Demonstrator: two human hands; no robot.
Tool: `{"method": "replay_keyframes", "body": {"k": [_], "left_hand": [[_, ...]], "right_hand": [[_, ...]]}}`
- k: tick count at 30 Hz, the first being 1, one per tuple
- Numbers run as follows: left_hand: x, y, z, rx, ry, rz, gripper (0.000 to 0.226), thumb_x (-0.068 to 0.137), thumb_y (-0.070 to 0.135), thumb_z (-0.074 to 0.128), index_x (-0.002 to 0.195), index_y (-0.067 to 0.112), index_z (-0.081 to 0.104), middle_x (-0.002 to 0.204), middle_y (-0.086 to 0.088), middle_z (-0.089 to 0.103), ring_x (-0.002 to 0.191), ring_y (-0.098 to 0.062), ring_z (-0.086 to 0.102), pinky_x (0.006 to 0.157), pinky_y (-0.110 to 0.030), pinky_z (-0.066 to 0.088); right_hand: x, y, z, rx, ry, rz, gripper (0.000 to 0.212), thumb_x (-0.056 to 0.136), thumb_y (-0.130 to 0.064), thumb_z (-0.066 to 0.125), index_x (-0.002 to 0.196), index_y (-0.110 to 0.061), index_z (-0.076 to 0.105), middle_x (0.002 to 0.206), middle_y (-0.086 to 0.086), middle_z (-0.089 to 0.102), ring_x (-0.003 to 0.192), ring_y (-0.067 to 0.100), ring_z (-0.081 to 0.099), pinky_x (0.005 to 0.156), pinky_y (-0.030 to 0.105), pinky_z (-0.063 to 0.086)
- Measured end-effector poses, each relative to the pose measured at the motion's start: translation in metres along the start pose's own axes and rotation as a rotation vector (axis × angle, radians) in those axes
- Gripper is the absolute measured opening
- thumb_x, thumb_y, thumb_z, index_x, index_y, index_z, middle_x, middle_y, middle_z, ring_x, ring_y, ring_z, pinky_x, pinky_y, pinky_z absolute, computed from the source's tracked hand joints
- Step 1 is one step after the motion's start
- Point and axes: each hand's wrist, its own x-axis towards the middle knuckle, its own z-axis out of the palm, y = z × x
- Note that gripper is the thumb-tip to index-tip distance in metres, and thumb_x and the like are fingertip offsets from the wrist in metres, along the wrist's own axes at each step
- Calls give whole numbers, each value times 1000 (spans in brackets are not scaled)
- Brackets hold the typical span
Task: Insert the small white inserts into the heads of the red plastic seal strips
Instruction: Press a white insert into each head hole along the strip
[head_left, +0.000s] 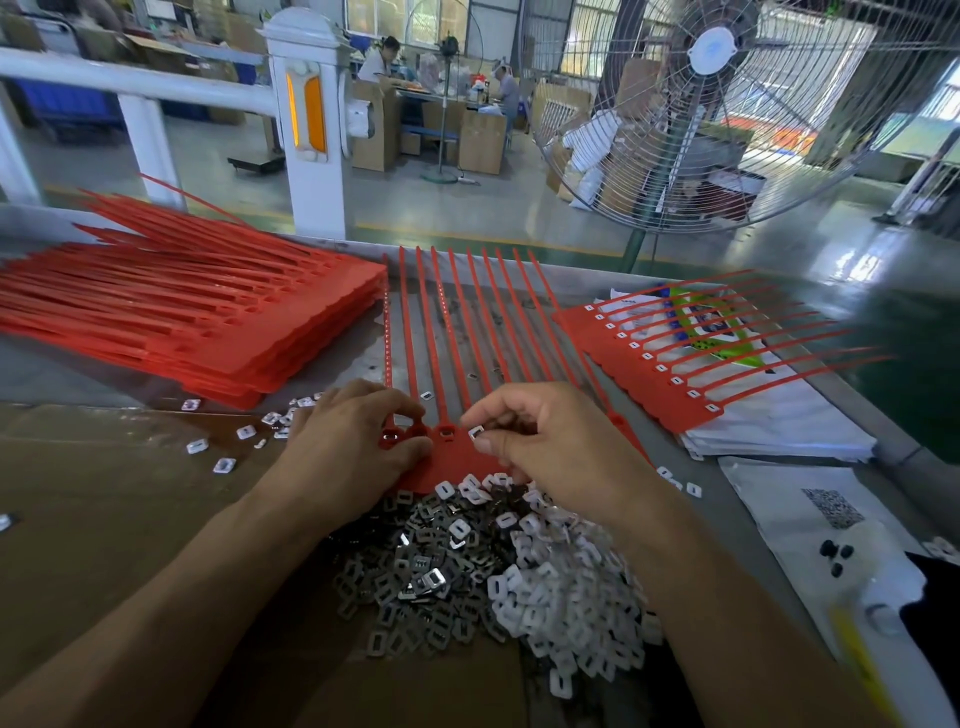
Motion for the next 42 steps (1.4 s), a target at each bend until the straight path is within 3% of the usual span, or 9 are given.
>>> {"method": "replay_keyframes", "body": {"k": [7,12,16,20,26,30,36,42], "left_hand": [[0,-1,1,6,6,7,36,87,58,64,121,45,61,135,13,51,130,-14,45,115,-49,27],[0,-1,1,7,15,13,37,88,57,64,122,45,62,134,13,52,130,-14,45,115,-50,28],[-1,-1,0,2,13,15,37,88,57,64,122,44,62,134,13,51,129,-14,45,115,-50,29],[-1,-1,0,-1,11,8,37,88,57,64,122,44,62,135,13,51,131,-13,44,117,-50,27],[-1,-1,-1,-6,-5,10,37,89,57,63,124,44,61,137,14,49,132,-13,41,117,-48,26],[0,-2,0,1,-2,17,37,88,57,63,123,44,61,135,15,49,131,-12,42,114,-44,24],[1,-3,1,15,-8,16,37,88,59,63,122,46,59,136,15,49,131,-12,42,114,-46,25],[1,-3,2,7,12,22,37,87,58,64,121,44,61,133,14,51,129,-12,42,112,-44,24]], "right_hand": [[0,2,-2,31,-75,20,17,91,-19,78,96,-36,78,79,-11,74,63,6,68,63,22,57],[-2,1,-1,28,-211,6,14,92,-20,76,98,-33,76,83,-9,76,65,3,65,58,12,48],[-4,-1,-2,22,-247,-6,12,97,-20,70,99,-31,75,86,-7,78,61,5,64,55,12,46],[-4,0,-4,36,-159,8,11,100,-23,66,94,-29,74,83,-5,78,58,8,64,48,16,43],[2,11,-31,62,250,186,13,98,-19,68,87,-22,74,79,-6,78,57,10,70,45,23,45],[3,30,-53,-51,454,282,13,95,-21,72,81,-21,73,69,-7,75,51,7,66,48,21,43],[4,48,-60,-234,379,385,12,96,-27,72,85,-22,72,83,-1,72,79,18,66,74,34,50],[8,53,-59,-392,291,436,20,101,-24,63,81,-24,65,80,-5,62,73,8,53,58,26,34]]}}
